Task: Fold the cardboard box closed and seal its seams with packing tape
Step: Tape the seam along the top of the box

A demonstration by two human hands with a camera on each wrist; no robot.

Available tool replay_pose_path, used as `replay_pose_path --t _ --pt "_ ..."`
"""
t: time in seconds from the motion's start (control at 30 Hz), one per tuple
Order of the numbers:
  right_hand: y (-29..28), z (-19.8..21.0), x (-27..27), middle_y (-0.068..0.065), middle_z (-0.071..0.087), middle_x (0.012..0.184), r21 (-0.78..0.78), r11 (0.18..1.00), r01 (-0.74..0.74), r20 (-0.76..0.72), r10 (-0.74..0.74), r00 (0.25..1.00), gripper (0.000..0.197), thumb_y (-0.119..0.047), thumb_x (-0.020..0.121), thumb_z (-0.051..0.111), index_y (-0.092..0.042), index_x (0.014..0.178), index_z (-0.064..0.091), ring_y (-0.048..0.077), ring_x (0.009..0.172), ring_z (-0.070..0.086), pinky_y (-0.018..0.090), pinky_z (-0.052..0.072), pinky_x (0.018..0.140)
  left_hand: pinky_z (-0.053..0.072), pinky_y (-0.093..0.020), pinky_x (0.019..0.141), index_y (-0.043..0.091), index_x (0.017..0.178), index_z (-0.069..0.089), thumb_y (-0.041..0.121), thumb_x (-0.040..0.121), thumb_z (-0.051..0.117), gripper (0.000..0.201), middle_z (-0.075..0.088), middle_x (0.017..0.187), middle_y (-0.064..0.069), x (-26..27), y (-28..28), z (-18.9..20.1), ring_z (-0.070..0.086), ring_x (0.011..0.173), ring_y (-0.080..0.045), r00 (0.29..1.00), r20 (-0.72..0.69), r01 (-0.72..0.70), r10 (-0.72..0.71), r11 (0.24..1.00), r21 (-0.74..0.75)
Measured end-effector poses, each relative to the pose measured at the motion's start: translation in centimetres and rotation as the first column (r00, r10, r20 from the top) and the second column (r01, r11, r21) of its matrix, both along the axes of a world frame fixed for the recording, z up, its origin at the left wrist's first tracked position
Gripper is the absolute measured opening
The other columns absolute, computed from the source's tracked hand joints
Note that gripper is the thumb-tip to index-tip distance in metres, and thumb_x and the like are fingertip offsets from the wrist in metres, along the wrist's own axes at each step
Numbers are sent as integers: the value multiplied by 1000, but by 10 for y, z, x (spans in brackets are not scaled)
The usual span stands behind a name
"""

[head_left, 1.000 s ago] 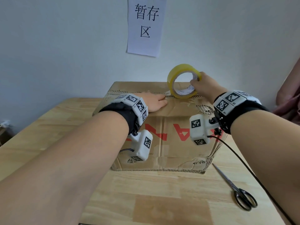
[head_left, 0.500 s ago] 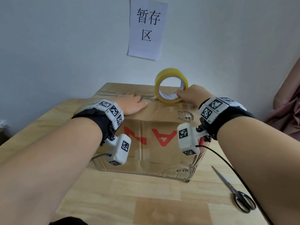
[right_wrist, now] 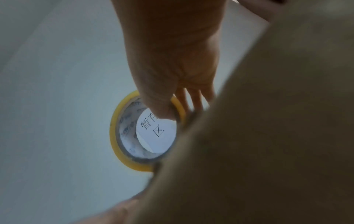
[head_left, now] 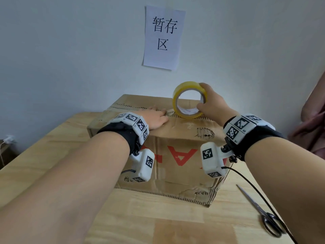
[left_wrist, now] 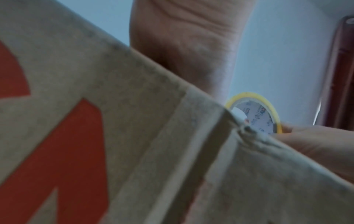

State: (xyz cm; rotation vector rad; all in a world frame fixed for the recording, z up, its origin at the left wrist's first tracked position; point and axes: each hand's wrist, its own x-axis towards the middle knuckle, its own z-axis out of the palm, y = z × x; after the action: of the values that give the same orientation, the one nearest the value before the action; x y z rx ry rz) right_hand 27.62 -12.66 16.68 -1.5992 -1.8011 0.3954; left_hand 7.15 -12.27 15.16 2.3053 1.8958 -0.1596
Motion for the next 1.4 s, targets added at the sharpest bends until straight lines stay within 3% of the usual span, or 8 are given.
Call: replay_pose_path --t 0.07,0.17,0.37,0.63,0.83,0.97,1.1,1.4 --pt "1 0 -1 7 56 100 -68 997 32 -65 -36 997 55 -11 87 48 -24 139 34 25 85 56 39 51 75 8 -54 115 41 149 8 50 99 15 51 6 157 -18 2 1 0 8 145 -35 1000 -10 1 -1 1000 -20" --pt "4 0 -6 5 51 88 -67 997 39 -94 -45 995 43 -10 88 47 -16 130 40 23 77 53 33 46 63 7 -57 114 48 146 9 54 97 14 50 10 156 -20 4 0 -2 7 144 -37 1000 -10 20 -20 999 -27" --pt "8 -5 -9 0 44 77 -41 997 69 -112 -73 991 32 -7 88 47 -9 119 42 17 68 46 32 41 64 6 -38 119 23 151 11 45 102 14 55 2 159 -6 -32 -10 8 7 147 -23 995 85 45 -42 999 -26" --pt "8 -6 -7 1 46 78 -52 994 91 -137 -97 986 39 -6 87 47 -11 125 42 24 76 49 35 43 66 9 -40 119 7 151 7 46 102 14 63 1 159 -13 -19 -9 6 6 147 -25 999 -12 44 -44 999 14" --pt "1 9 -8 7 35 123 43 998 -46 -84 49 995 87 -9 84 57 -35 151 8 27 96 51 34 46 77 10 -40 119 8 150 15 46 101 19 62 9 158 -14 3 -1 -2 8 147 -23 993 4 115 -115 993 20" --pt "0 18 -21 6 33 144 99 986 -134 7 134 991 66 -42 84 62 -28 143 36 26 130 36 42 36 105 6 -35 118 12 152 9 47 101 18 63 2 159 -7 1 -6 0 4 147 -20 994 39 104 -104 995 9" --pt "5 28 -38 4 55 111 118 993 -6 22 4 1000 73 -71 77 54 -14 123 45 20 97 56 34 48 80 4 -34 117 14 152 8 50 100 18 64 0 160 -4 2 -8 2 2 147 -17 994 59 98 -97 995 -4" --pt "12 39 -41 -1 50 86 97 986 135 -21 -133 991 53 -56 77 64 -12 101 47 18 79 51 31 43 65 5 -34 117 14 152 8 48 101 21 63 1 160 -3 0 -9 6 4 147 -18 992 80 95 -93 995 -20"
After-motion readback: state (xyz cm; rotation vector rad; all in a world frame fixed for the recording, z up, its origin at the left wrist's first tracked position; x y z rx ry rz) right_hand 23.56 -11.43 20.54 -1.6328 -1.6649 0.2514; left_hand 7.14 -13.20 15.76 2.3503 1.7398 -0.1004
